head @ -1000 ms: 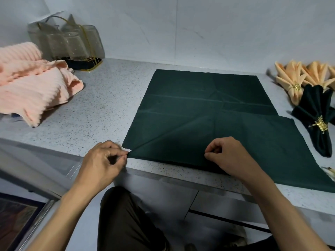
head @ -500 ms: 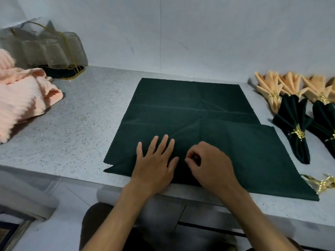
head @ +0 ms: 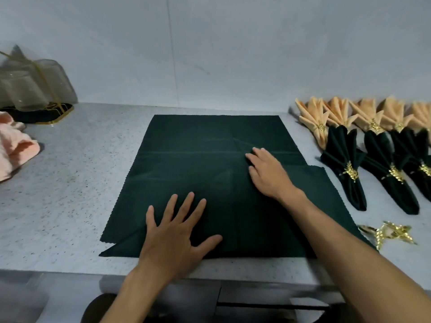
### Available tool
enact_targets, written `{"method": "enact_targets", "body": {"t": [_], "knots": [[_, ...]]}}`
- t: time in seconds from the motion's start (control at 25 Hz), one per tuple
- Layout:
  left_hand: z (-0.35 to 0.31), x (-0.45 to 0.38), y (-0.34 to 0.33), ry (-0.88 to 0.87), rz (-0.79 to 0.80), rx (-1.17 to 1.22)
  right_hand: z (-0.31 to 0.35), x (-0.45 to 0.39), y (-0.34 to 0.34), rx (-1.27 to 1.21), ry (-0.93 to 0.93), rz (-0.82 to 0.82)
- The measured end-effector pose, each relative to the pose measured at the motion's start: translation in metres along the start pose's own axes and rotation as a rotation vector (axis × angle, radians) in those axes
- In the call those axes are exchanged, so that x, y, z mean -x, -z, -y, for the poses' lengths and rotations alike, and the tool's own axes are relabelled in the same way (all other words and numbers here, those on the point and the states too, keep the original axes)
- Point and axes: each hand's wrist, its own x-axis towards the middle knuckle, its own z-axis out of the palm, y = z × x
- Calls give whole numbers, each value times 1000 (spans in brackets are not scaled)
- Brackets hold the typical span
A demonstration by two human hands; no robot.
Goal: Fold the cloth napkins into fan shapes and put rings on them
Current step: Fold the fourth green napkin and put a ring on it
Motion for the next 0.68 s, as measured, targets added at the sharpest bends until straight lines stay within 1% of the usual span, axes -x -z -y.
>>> {"method": "enact_targets", "body": {"t": [0.04, 0.08, 0.2, 0.24, 0.28, 0.36, 0.48, 0.56, 0.64, 0.68], "knots": [[-1, 0, 0, -2, 1, -3, -23, 3, 14, 50, -31, -13], [-1, -1, 1, -4, 4, -6, -46, 7, 30, 119, -75, 40], [-5, 1, 3, 9, 17, -20, -88, 17, 74, 321, -241, 330], [-5, 1, 3, 12, 15, -20, -92, 16, 82, 326, -265, 387], [-5, 1, 2, 13, 12, -10, -93, 14, 86, 309, -266, 404], [-4, 1, 4, 10, 16, 9, -93, 12, 89, 258, -252, 380], [-5, 2, 7, -3, 48, 3, -99, 15, 86, 116, -303, 327], [-5, 2, 7, -17, 19, -5, -103, 19, 84, 198, -292, 213], [-3, 1, 4, -81, -88, -20, -104, 24, 86, 325, -280, 96], [-3, 0, 3, -150, -157, -17, -103, 29, 88, 348, -279, 78]]}}
